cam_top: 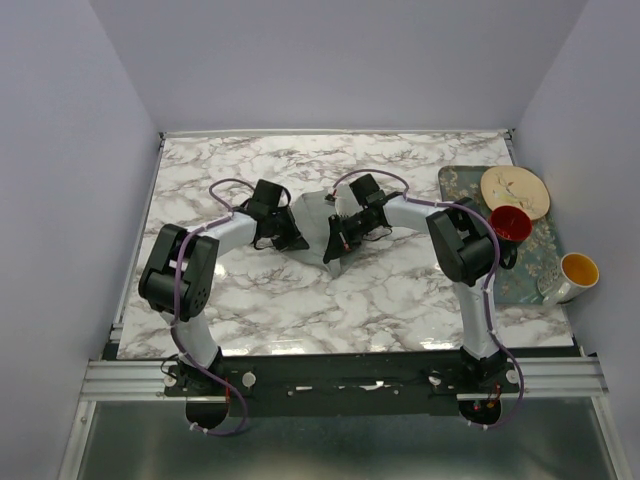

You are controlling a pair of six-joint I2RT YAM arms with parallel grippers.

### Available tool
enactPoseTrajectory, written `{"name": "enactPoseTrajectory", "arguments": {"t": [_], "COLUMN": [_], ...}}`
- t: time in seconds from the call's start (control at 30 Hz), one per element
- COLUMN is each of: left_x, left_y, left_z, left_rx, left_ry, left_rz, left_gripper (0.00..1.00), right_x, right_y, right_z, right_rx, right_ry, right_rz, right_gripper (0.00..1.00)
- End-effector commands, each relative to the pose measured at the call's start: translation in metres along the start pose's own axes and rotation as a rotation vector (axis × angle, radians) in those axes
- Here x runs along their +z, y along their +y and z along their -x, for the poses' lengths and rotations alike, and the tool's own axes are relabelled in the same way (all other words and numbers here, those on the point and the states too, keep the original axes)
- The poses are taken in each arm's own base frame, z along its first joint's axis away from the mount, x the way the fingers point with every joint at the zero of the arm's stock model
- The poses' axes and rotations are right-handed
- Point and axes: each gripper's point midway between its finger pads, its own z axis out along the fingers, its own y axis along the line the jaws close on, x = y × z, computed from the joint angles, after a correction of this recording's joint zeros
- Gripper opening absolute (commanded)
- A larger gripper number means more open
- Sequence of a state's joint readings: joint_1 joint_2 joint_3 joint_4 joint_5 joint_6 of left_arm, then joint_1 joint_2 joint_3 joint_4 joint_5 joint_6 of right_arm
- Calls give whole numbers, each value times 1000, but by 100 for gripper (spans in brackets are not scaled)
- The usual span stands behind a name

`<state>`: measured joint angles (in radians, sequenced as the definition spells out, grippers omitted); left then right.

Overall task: Fold the napkin, place the utensils inside, and roll it up
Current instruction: Roll the napkin with the utensil

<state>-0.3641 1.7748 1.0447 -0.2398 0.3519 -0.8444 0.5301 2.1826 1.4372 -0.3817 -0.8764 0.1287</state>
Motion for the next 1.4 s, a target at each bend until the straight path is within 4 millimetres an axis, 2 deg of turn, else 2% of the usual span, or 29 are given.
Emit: {"name": "enactPoseTrajectory", "arguments": {"t": [0.0,0.13,0.23,0.27,0.33,0.37,0.4,0.43,0.5,0.53,0.57,0.6,0.63,0.67,0.7,0.77,0.8,0.9,1.0,1.1,1.37], "left_x": [12,20,27,28,30,30,30,31,31,31,33,33,34,36,36,37,37,37,38,38,36], "left_y": [13,32,42,44,50,53,55,57,59,58,59,58,58,59,59,61,62,61,61,64,60], "left_z": [-9,-11,-13,-14,-15,-16,-16,-14,-15,-15,-17,-17,-17,-20,-20,-20,-20,-19,-17,-17,-15], "left_rx": [-40,-39,-36,-39,-33,-31,-31,-34,-41,-46,-51,-58,-68,-79,-86,-88,-87,-95,-99,-100,-98], "left_ry": [-6,-41,-40,-41,-40,-36,-34,-36,-28,-24,-15,-13,-6,11,15,28,29,44,45,51,54], "left_rz": [-15,15,42,44,68,79,86,95,101,98,100,95,93,89,88,95,97,96,97,104,97], "left_gripper": [0,0,0,0,0,0,0,0,0,0,0,0,0,0,0,0,0,0,0,0,0], "right_x": [4,3,-7,-19,-40,-53,-73,-83,-92,-97,-90,-81,-76,-65,-57,-48,-44,-26,-10,-4,9], "right_y": [-24,-23,-19,-14,-8,-14,1,3,4,15,24,32,27,35,40,41,48,57,44,35,30], "right_z": [-14,-13,-6,10,15,22,31,34,30,30,26,41,23,22,33,29,36,40,42,41,42], "right_rx": [15,13,-8,-49,-82,-113,-163,-192,-241,-273,-331,-403,-434,-481,-520,-579,-624,-732,-769,-816,-853], "right_ry": [41,39,43,17,23,14,3,0,0,-34,-48,-137,-128,-149,-216,-229,-260,-241,-195,-170,-136], "right_rz": [-95,-100,-139,-196,-296,-420,-481,-543,-679,-706,-746,-753,-779,-776,-759,-789,-785,-755,-758,-775,-772], "right_gripper": [13,19,26,32,42,52,56,59,62,64,69,71,73,74,74,74,74,74,73,70,61]}}
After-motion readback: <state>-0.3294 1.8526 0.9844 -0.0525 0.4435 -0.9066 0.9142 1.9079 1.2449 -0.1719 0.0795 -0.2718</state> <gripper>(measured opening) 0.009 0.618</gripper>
